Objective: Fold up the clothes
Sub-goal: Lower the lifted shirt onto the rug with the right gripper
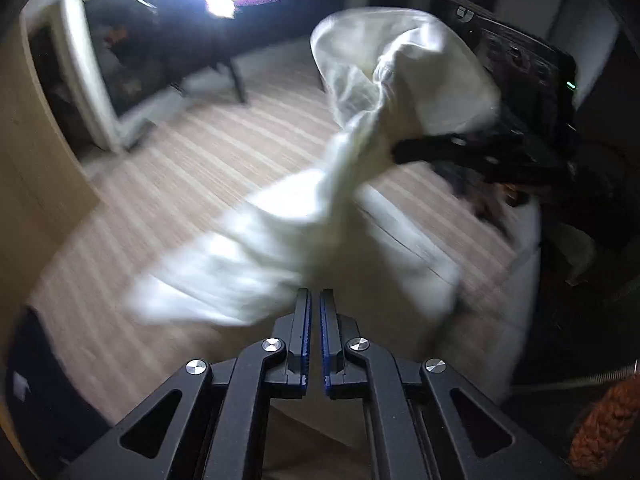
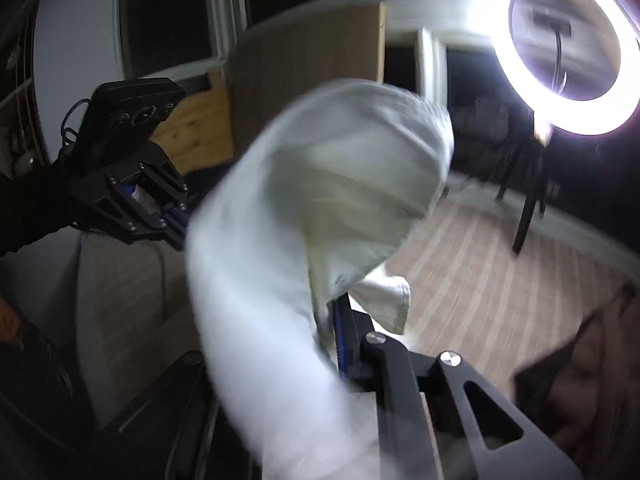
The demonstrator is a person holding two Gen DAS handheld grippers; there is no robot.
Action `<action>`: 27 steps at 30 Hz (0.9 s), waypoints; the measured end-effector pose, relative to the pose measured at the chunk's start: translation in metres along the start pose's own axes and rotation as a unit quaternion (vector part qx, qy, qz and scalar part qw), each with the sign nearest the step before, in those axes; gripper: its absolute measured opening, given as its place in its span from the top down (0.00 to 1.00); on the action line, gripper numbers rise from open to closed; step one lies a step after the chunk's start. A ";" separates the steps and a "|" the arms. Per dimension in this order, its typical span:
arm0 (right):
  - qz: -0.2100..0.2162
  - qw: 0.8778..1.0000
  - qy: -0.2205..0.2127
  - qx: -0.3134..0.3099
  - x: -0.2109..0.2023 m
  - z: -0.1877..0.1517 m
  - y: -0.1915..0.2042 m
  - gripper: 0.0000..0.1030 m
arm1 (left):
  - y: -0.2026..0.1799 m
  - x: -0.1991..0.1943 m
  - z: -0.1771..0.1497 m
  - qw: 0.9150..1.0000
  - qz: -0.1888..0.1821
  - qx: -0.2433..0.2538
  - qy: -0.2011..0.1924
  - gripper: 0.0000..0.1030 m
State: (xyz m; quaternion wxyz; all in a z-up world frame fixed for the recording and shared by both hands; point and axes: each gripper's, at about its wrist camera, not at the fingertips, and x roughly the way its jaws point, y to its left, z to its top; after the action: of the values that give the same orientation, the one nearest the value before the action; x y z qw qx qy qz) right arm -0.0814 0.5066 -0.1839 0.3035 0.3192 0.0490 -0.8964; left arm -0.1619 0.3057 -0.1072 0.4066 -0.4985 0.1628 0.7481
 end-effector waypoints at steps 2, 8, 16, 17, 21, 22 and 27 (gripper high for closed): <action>0.003 1.000 0.013 -0.001 -0.004 -0.028 0.018 0.88 | -0.015 0.019 -0.022 0.999 -0.016 -0.012 0.025 1.00; -0.017 0.998 0.055 -0.017 0.005 -0.071 0.035 0.91 | -0.017 0.025 -0.047 0.997 -0.006 -0.060 0.046 0.95; -0.017 0.996 0.074 -0.047 0.004 -0.069 0.041 0.93 | 0.062 -0.030 -0.019 0.986 0.086 -0.139 -0.012 0.73; -0.019 0.995 0.077 -0.053 0.001 -0.069 0.043 0.93 | 0.068 -0.030 -0.014 0.986 0.096 -0.136 -0.012 0.67; -0.019 0.993 0.102 -0.050 -0.002 -0.068 0.043 0.93 | 0.081 -0.022 -0.005 0.984 0.114 -0.136 -0.011 0.61; -0.024 0.992 0.119 -0.035 -0.003 -0.068 0.039 0.93 | 0.087 -0.021 -0.004 0.982 0.109 -0.152 -0.012 0.58; -0.025 0.975 0.126 0.181 -0.031 -0.072 0.003 0.51 | 0.128 -0.020 -0.002 0.963 0.068 -0.258 -0.028 0.48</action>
State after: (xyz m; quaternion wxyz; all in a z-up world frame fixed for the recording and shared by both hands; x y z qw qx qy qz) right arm -0.0211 0.5407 -0.2220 0.2096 0.4781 -0.0686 -0.8501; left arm -0.2556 0.2167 -0.1109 0.2170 -0.5534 -0.0133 0.8041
